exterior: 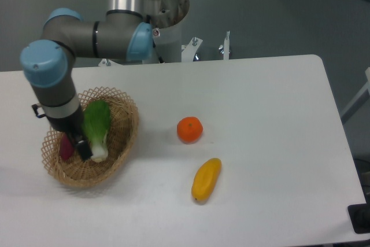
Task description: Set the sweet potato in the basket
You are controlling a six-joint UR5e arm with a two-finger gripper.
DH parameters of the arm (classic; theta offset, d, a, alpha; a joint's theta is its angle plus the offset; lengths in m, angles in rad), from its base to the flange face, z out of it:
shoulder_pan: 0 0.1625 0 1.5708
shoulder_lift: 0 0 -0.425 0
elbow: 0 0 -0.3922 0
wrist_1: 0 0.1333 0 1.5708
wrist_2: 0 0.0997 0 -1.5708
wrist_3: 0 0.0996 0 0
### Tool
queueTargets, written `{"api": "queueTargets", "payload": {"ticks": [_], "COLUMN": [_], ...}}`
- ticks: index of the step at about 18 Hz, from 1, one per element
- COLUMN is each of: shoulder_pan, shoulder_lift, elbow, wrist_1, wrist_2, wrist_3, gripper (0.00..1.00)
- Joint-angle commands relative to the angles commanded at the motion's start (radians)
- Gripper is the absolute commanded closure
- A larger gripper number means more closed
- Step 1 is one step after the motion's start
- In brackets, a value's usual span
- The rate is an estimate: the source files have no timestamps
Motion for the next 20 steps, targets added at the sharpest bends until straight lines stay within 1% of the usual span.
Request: {"api": "queueTargets", "payload": {"ticks": [6,8,11,15,20], "shoulder_pan": [0.215,0.299,0.391,0.505,0.609], "shoulder_lift": [0.005,0.005,-0.011,-0.032,-0.043], "elbow": [0.020,0.023,0.023,0.021,0.026], "wrist_1": [0.002,0.000,-0.003,-0.006,-0.003], "wrist_2": [0.003,0.002,0.002,0.002,-0.003], "wrist_3": [0.011,0.031,0.144,0.242,0.374], "gripper": [0.00,0.00,0.00,0.00,0.00]}}
